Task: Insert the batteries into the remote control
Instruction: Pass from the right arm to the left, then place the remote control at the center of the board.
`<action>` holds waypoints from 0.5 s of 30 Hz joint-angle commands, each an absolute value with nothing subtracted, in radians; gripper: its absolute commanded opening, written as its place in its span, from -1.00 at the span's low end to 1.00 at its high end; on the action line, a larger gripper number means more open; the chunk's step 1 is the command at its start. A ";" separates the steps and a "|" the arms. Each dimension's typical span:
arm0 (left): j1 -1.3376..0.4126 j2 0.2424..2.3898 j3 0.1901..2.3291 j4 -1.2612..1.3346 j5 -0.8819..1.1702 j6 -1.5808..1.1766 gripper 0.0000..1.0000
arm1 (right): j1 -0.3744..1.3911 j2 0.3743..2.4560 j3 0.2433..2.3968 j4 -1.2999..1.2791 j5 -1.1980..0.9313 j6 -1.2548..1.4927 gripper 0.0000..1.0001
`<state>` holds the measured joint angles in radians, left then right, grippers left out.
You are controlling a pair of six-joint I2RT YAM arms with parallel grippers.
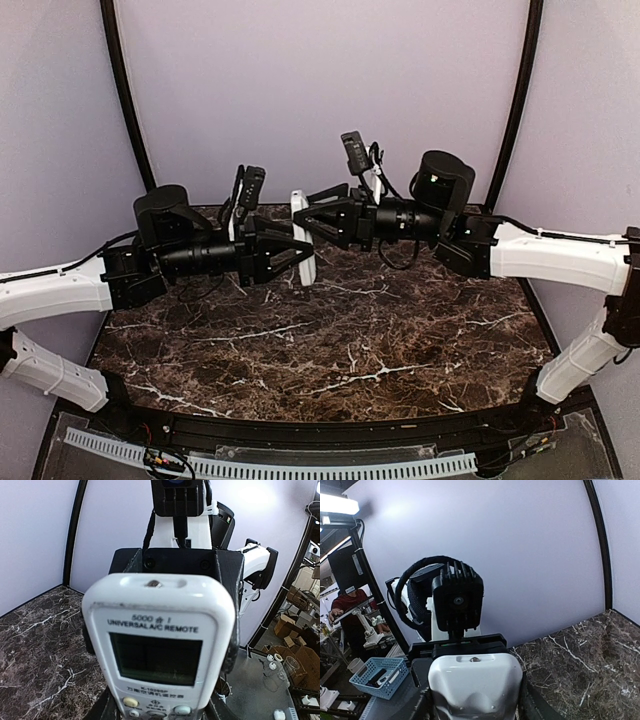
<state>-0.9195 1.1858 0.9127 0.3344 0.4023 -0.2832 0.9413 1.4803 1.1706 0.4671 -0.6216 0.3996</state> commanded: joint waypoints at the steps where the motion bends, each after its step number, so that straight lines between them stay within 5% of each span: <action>1: -0.920 1.172 0.925 0.300 0.326 -0.289 -0.99 | 0.942 1.434 1.168 0.369 -0.492 0.409 0.41; 2: -0.920 1.175 0.928 0.248 0.299 -0.310 -1.00 | 0.943 1.426 1.177 0.316 -0.428 0.401 0.83; 3: -0.920 1.180 0.939 0.218 0.224 -0.327 -1.00 | 0.943 1.415 1.186 0.244 -0.354 0.395 0.96; 9: -0.920 1.343 1.085 -0.287 -0.167 -0.572 -1.00 | 0.930 1.410 1.256 -0.186 0.086 0.446 0.97; 15: -0.920 1.553 1.144 -0.502 -0.247 -0.829 -1.00 | 0.929 1.399 1.222 -0.294 0.151 0.470 0.97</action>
